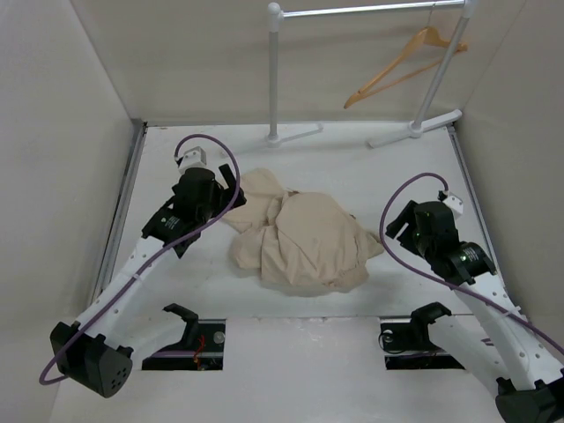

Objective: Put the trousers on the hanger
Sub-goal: Flatten out the trousers at the center of the board.

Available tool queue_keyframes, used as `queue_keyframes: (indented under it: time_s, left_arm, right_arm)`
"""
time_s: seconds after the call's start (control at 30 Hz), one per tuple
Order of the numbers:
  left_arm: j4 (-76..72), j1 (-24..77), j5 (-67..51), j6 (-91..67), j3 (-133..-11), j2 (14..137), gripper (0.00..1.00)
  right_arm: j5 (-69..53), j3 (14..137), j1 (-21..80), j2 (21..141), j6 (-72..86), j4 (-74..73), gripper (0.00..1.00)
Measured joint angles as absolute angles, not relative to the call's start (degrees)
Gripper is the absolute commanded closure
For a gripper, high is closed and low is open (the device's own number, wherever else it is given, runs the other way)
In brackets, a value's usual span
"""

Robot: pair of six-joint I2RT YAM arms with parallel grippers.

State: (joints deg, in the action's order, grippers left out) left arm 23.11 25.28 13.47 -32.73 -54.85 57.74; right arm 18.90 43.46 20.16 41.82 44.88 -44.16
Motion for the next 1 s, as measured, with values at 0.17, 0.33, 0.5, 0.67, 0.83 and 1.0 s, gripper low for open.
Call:
queue_keyframes:
  time_s: [0.17,0.33,0.5,0.67,0.83,1.0]
  left_arm:
    - [22.85,25.23,12.91,-32.4,-54.87,58.26,0.0]
    - [21.58,25.65,13.91,-31.51,-55.33,59.88,0.0]
    - [21.91,27.4,15.09,-29.21,-60.6,65.56,0.83]
    - [21.52,29.26,14.66,-24.62,-68.69,76.36,0.73]
    - [20.67,29.15,14.55,-22.7,-70.89,87.15,0.49]
    - [20.47,27.81,13.98,-21.96,-78.61,101.34,0.43]
  right_arm:
    - [18.9,43.46,20.16,41.58,44.91,-44.53,0.28]
    - [18.85,43.46,20.16,40.38,45.06,-44.56,0.55]
    - [18.02,43.46,20.16,39.83,45.43,-44.62,0.98]
    - [15.49,43.38,22.06,41.45,45.69,-44.6,0.96]
    - [13.76,42.52,25.39,42.48,46.63,-44.29,0.8]
    - [13.13,41.12,27.66,43.16,47.68,-43.22,0.37]
